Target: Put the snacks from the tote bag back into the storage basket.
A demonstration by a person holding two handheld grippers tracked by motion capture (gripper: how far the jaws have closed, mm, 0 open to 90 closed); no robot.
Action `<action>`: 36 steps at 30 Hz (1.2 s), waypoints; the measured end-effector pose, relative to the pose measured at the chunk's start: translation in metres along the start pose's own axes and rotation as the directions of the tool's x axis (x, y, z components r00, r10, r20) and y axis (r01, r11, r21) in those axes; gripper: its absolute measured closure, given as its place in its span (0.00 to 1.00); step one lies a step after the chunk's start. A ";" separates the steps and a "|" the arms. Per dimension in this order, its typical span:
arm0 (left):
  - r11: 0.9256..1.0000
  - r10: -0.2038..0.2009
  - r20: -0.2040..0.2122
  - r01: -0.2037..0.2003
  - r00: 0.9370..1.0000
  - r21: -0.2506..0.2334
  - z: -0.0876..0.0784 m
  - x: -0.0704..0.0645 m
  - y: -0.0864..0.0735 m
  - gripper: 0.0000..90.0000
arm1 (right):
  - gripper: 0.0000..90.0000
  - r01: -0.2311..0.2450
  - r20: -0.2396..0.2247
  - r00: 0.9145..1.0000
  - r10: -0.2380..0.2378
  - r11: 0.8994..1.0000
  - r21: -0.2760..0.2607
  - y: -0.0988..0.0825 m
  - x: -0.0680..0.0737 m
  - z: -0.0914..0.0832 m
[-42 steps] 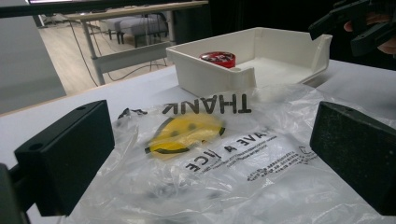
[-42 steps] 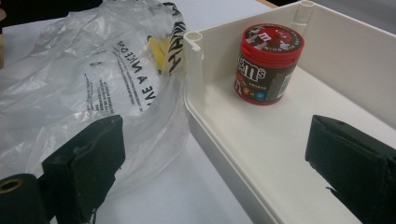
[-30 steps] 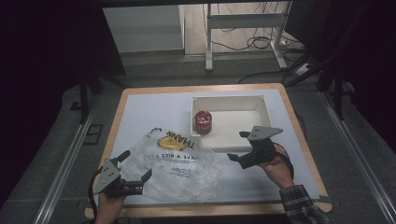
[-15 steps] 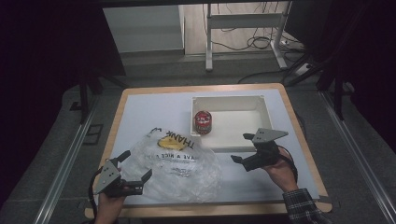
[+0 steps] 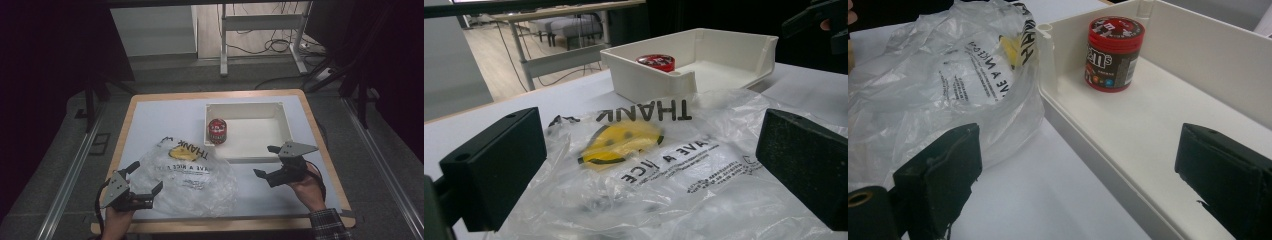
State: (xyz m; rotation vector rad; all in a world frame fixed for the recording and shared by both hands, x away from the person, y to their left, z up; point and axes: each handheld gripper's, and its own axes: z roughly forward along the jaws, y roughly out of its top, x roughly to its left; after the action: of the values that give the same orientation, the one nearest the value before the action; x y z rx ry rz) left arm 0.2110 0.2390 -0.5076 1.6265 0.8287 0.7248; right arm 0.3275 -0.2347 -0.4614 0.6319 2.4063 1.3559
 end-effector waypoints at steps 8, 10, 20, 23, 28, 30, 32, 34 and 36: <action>1.000 -0.001 0.000 0.001 1.000 -0.001 0.000 0.000 0.000 0.00 | 0.06 -0.014 0.016 1.000 0.014 1.000 -0.024 -0.007 0.001 -0.012; 1.000 -0.001 0.000 0.001 1.000 -0.001 0.000 0.000 0.000 0.00 | 0.06 -0.017 0.019 1.000 0.018 0.999 -0.032 -0.008 0.001 -0.014; 1.000 -0.001 -0.002 0.001 1.000 0.000 0.000 0.000 0.000 0.00 | 0.06 -0.034 0.038 0.999 0.037 0.998 -0.058 -0.017 0.002 -0.028; 1.000 -0.001 -0.002 0.001 1.000 0.000 0.001 0.000 0.000 0.00 | 0.06 -0.034 0.046 0.998 0.036 0.998 -0.061 -0.019 0.002 -0.032; 1.000 -0.002 -0.001 0.002 1.000 0.000 0.001 0.000 0.000 0.00 | 0.06 -0.041 0.055 0.997 0.045 0.997 -0.071 -0.024 0.003 -0.039; 1.000 -0.001 -0.001 0.001 1.000 0.001 0.001 0.000 0.000 0.00 | 0.06 -0.045 0.060 0.997 0.049 0.996 -0.074 -0.026 0.003 -0.043; 1.000 -0.001 -0.001 0.001 1.000 0.001 0.001 0.000 0.000 0.00 | 0.06 -0.046 0.066 0.996 0.051 0.996 -0.080 -0.028 0.003 -0.046; 1.000 -0.001 -0.002 0.001 1.000 0.002 0.001 0.000 0.000 0.00 | 0.06 -0.052 0.071 0.996 0.058 0.995 -0.087 -0.030 0.003 -0.050; 1.000 -0.001 -0.002 0.001 1.000 0.001 0.001 0.000 0.000 0.00 | 0.06 -0.054 0.077 0.995 0.061 0.995 -0.089 -0.032 0.003 -0.053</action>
State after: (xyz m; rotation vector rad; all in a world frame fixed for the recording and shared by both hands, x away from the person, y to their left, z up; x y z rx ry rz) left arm 0.2113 0.2382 -0.5078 1.6263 0.8313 0.7249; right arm 0.2927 -0.2861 -0.4621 0.7234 2.2694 1.4225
